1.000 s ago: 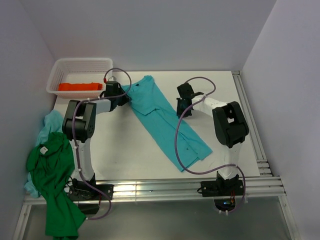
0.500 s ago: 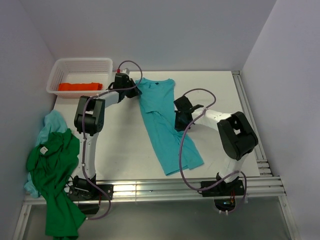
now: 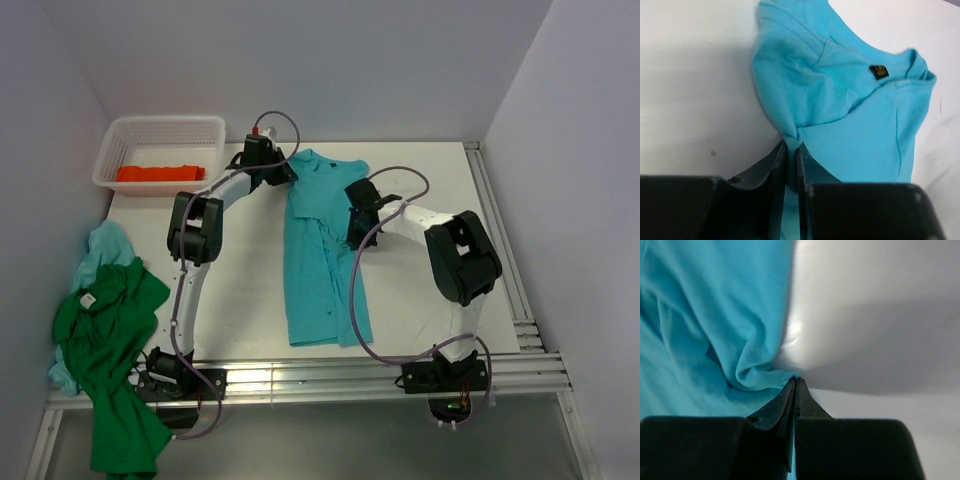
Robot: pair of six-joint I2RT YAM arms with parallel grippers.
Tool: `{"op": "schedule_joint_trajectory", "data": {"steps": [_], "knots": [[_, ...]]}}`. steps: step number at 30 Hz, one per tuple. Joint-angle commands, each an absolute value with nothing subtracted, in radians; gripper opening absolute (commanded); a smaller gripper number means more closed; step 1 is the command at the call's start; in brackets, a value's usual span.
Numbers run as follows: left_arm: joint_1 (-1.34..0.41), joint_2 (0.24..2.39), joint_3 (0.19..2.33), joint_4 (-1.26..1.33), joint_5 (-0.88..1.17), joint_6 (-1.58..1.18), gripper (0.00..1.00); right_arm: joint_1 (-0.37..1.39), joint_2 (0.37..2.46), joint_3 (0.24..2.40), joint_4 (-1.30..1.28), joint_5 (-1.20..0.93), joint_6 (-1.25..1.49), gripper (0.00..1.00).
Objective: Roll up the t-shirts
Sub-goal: Fold the tshirt
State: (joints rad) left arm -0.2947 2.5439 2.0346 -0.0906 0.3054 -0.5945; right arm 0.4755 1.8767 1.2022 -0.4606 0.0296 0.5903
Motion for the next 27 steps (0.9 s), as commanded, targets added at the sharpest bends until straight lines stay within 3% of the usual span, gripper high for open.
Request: {"op": "schedule_joint_trajectory", "data": {"steps": [1, 6, 9, 10, 13, 14, 17, 19, 27], "knots": [[-0.273, 2.539, 2.024, -0.129, 0.314, -0.581, 0.19, 0.436, 1.916, 1.246, -0.5, 0.071, 0.586, 0.0], [-0.265, 2.433, 1.864, -0.051, 0.322, -0.609, 0.21, 0.419, 1.91, 1.213, -0.489, 0.083, 0.592, 0.0], [-0.249, 2.376, 1.728, 0.049, 0.366, -0.658, 0.4, 0.413, 1.885, 1.18, -0.469, 0.075, 0.591, 0.0], [-0.245, 2.369, 1.718, 0.063, 0.385, -0.663, 0.55, 0.413, 1.884, 1.177, -0.468, 0.065, 0.588, 0.04], [-0.242, 2.33, 1.694, 0.054, 0.402, -0.65, 0.74, 0.411, 1.849, 1.151, -0.451, 0.032, 0.584, 0.14], [-0.242, 2.295, 1.681, 0.054, 0.403, -0.646, 0.74, 0.411, 1.83, 1.129, -0.446, 0.028, 0.583, 0.15], [-0.241, 2.159, 1.565, 0.063, 0.378, -0.635, 0.81, 0.411, 1.741, 1.076, -0.431, 0.032, 0.578, 0.32], [-0.242, 2.058, 1.387, 0.107, 0.354, -0.65, 0.88, 0.413, 1.655, 1.045, -0.428, 0.035, 0.575, 0.43], [-0.342, 1.573, 0.838, 0.085, 0.18, -0.709, 0.97, 0.472, 1.333, 0.787, -0.439, 0.021, 0.606, 0.48]]}}
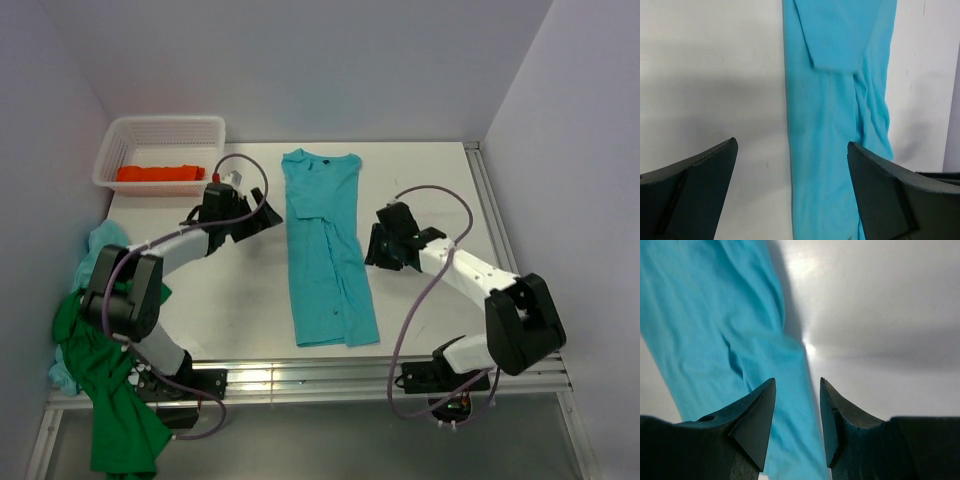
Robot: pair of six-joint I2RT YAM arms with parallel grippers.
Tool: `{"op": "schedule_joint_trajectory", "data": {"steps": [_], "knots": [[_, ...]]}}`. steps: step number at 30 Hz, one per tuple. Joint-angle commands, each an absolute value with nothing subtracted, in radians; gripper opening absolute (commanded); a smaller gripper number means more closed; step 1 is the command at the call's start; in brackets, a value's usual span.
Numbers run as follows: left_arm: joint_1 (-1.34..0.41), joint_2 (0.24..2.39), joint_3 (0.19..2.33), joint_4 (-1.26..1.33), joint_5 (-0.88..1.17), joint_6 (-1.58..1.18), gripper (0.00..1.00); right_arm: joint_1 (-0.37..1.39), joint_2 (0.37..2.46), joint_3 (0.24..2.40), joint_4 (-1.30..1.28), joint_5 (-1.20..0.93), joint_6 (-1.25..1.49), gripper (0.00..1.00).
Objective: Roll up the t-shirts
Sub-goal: Fold the tshirt
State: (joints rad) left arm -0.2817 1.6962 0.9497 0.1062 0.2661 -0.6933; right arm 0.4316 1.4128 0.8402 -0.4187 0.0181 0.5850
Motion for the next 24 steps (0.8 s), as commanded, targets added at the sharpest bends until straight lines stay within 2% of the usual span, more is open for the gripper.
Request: {"op": "schedule_joint_trajectory", "data": {"steps": [1, 7, 13, 16, 24], "knots": [[-0.362, 1.54, 0.81, 0.062, 0.167, -0.707, 0.97, 0.491, 1.318, 0.758, -0.449, 0.04, 0.629, 0.48], [-0.483, 1.265, 0.608, -0.05, 0.143, -0.736, 0.95, 0.679, 1.244, 0.668, -0.522, 0.13, 0.765, 0.48], [-0.612, 1.073, 0.465, -0.123, 0.103, -0.816, 0.89, 0.776, 1.128, 0.568, -0.56, 0.17, 0.899, 0.45], [-0.647, 1.025, 0.416, -0.12, 0.1, -0.854, 0.85, 0.816, 1.088, 0.535, -0.568, 0.164, 0.942, 0.43], [-0.811, 1.061, 0.387, -0.083, 0.041, -0.963, 0.84, 0.896, 1.083, 0.502, -0.574, 0.163, 0.991, 0.42]]}}
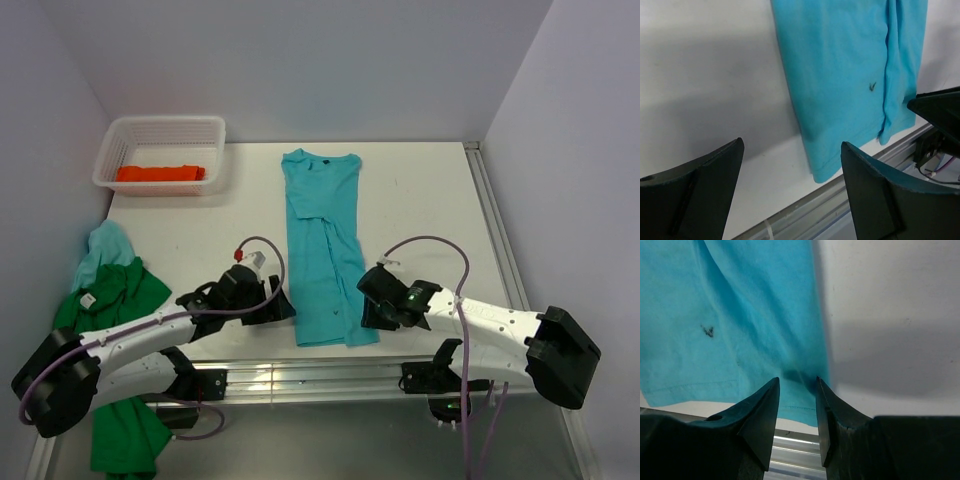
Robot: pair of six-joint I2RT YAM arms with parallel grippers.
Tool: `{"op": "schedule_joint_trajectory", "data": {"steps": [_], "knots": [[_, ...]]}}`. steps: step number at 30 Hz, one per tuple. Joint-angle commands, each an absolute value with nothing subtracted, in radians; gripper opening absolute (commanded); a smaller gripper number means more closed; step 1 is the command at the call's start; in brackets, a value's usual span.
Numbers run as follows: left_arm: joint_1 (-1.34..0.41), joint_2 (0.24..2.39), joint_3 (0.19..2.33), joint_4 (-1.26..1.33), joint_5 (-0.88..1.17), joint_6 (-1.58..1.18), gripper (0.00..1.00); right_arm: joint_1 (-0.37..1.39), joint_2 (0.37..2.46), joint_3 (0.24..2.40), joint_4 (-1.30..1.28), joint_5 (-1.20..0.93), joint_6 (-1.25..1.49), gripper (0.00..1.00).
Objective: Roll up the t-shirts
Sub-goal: Fold the tshirt
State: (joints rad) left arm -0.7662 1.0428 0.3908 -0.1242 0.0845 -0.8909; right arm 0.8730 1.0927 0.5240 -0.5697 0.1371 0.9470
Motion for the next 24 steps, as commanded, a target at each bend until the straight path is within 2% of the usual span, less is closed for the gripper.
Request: {"op": "schedule_joint_trajectory", "data": {"steps": [1, 9, 11, 13, 14, 16, 17, 18, 19, 20, 22, 23, 24], "knots": [[-0.843, 1.072, 0.39, -0.078, 0.034, -0.971, 0.84, 0.9, 1.085, 0.499, -0.568, 0.164, 0.992, 0.42], [-0.963, 1.248, 0.48, -0.084, -0.026, -1.003, 0.82, 0.925, 1.115, 0.494, -0.549, 0.163, 0.988, 0.36], [-0.991, 1.276, 0.511, -0.103, -0.04, -1.006, 0.79, 0.928, 1.12, 0.492, -0.548, 0.167, 0.988, 0.33], [-1.015, 1.308, 0.526, -0.115, -0.058, -1.017, 0.74, 0.931, 1.118, 0.488, -0.538, 0.164, 0.988, 0.25], [-1.022, 1.316, 0.528, -0.117, -0.063, -1.025, 0.65, 0.933, 1.117, 0.488, -0.54, 0.166, 0.986, 0.23], [-1.04, 1.327, 0.529, -0.121, -0.074, -1.032, 0.56, 0.936, 1.114, 0.489, -0.538, 0.163, 0.982, 0.11], [-1.045, 1.33, 0.529, -0.129, -0.075, -1.04, 0.44, 0.936, 1.111, 0.492, -0.538, 0.161, 0.982, 0.06], [-1.048, 1.328, 0.528, -0.132, -0.078, -1.043, 0.4, 0.936, 1.109, 0.494, -0.538, 0.16, 0.982, 0.02], [-1.055, 1.325, 0.522, -0.136, -0.083, -1.046, 0.36, 0.94, 1.105, 0.495, -0.538, 0.158, 0.98, 0.0], [-1.058, 1.324, 0.522, -0.143, -0.083, -1.049, 0.23, 0.942, 1.101, 0.497, -0.538, 0.155, 0.982, 0.0], [-1.065, 1.309, 0.509, -0.149, -0.077, -1.057, 0.15, 0.948, 1.095, 0.505, -0.543, 0.146, 0.983, 0.0], [-1.066, 1.299, 0.503, -0.156, -0.072, -1.061, 0.03, 0.956, 1.094, 0.515, -0.549, 0.146, 0.986, 0.0], [-1.066, 1.278, 0.499, -0.161, -0.068, -1.065, 0.0, 0.959, 1.091, 0.523, -0.558, 0.147, 0.988, 0.0]]}}
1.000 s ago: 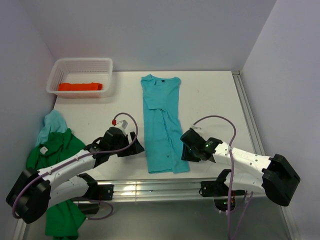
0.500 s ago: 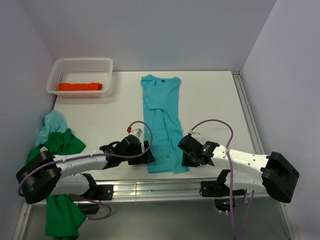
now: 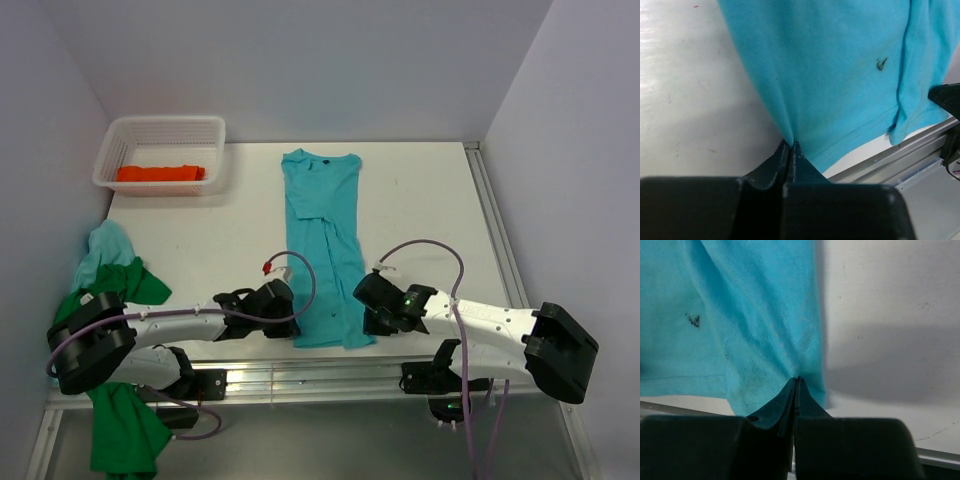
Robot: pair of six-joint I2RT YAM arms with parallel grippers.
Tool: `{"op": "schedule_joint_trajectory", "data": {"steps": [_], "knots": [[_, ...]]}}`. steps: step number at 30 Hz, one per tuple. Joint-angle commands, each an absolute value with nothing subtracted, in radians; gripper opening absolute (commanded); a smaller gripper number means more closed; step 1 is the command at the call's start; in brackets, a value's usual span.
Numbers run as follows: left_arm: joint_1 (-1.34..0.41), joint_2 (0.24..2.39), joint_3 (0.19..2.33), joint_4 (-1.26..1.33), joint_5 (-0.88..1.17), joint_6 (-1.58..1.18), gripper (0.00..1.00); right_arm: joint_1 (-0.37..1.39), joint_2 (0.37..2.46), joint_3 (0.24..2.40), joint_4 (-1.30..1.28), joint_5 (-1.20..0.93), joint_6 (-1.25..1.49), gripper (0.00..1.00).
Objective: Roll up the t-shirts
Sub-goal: Fold the tshirt
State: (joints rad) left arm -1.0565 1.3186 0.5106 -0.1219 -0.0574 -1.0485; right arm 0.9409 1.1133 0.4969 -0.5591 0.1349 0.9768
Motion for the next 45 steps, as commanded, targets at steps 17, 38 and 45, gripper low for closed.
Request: {"op": "schedule_joint_trajectory", "data": {"steps": [17, 38, 45], "knots": [[-1.065, 1.117, 0.4, -0.236, 0.011, -1.077, 0.06, 1.1, 1.144, 0.592, -0.584, 0.117, 1.06, 0.25], [-1.057, 1.062, 0.324, -0.215, 0.017, -1.106, 0.35, 1.123, 1.012, 0.477, -0.598, 0.072, 1.115, 0.41], [-1.057, 1.045, 0.316, -0.235, 0.037, -1.104, 0.41, 1.126, 1.031, 0.431, -0.542, 0.038, 1.121, 0.4]]}}
